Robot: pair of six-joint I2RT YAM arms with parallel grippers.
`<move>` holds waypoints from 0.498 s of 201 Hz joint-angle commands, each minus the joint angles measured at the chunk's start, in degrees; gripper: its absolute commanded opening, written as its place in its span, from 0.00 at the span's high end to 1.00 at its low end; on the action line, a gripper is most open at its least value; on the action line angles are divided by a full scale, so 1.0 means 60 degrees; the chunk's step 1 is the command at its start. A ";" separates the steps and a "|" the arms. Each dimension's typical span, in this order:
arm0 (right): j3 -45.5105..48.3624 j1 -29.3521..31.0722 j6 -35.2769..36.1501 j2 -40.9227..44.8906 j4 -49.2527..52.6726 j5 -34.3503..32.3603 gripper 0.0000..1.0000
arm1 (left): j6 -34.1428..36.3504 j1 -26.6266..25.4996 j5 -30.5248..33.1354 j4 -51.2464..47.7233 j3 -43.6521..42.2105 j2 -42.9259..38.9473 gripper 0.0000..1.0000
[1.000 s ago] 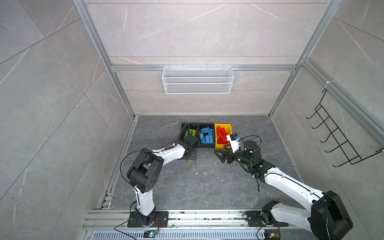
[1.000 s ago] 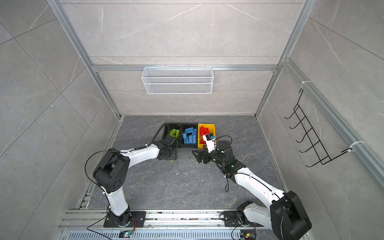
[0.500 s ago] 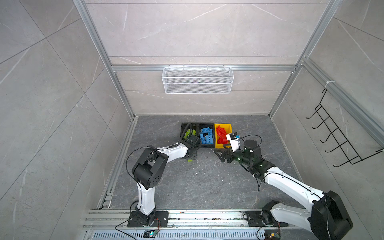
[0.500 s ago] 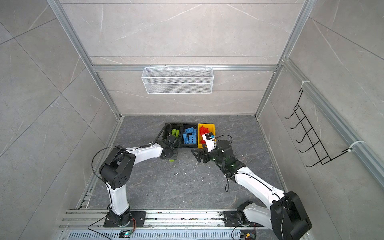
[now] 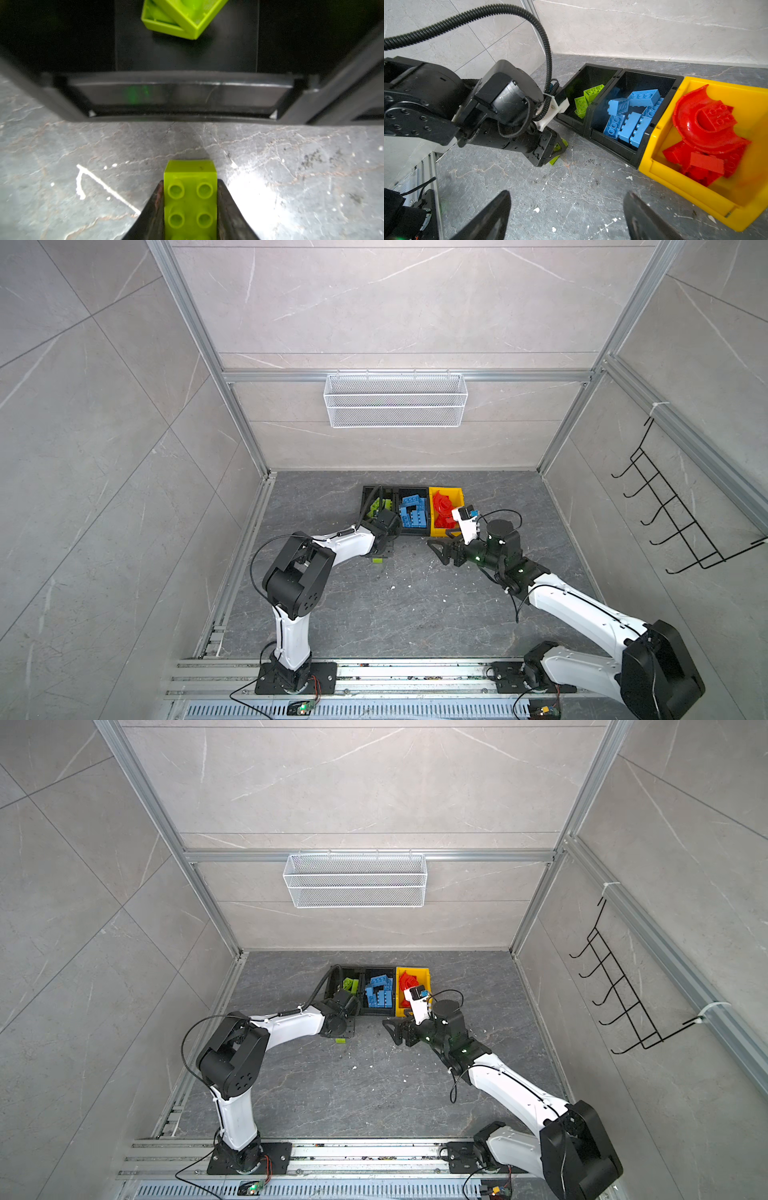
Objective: Sort the legos into containers by color
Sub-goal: 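Carry the green brick into the black bin and release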
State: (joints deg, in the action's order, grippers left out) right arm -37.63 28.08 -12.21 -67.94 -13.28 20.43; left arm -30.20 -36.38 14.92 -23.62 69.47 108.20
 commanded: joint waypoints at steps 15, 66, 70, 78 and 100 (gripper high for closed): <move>-0.0269 0.0071 0.0151 -0.0014 0.0082 0.0086 0.14 | 0.0324 -0.0030 0.0257 -0.0680 0.0223 -0.1231 0.75; -0.0265 0.0137 0.0175 -0.0043 0.0047 0.0008 0.15 | 0.1626 0.0108 0.0810 -0.0653 0.1101 -0.1884 0.75; -0.0232 0.0151 0.0182 0.0028 0.0024 -0.0005 0.15 | 0.1736 0.0176 0.0782 -0.0628 0.1245 -0.1849 0.75; -0.0215 0.0170 0.0192 0.0137 0.0041 -0.0044 0.15 | 0.1967 0.0341 0.0562 -0.0612 0.1603 -0.1716 0.75; -0.0211 0.0192 0.0236 0.0268 0.0118 -0.0105 0.15 | 0.2757 0.0765 -0.0119 -0.0473 0.2713 -0.1063 0.75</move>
State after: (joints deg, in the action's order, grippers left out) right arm -37.82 28.80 -12.14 -68.14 -13.06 20.36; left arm -20.99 -34.61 16.93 -28.18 78.83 99.55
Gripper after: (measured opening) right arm 0.852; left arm 0.345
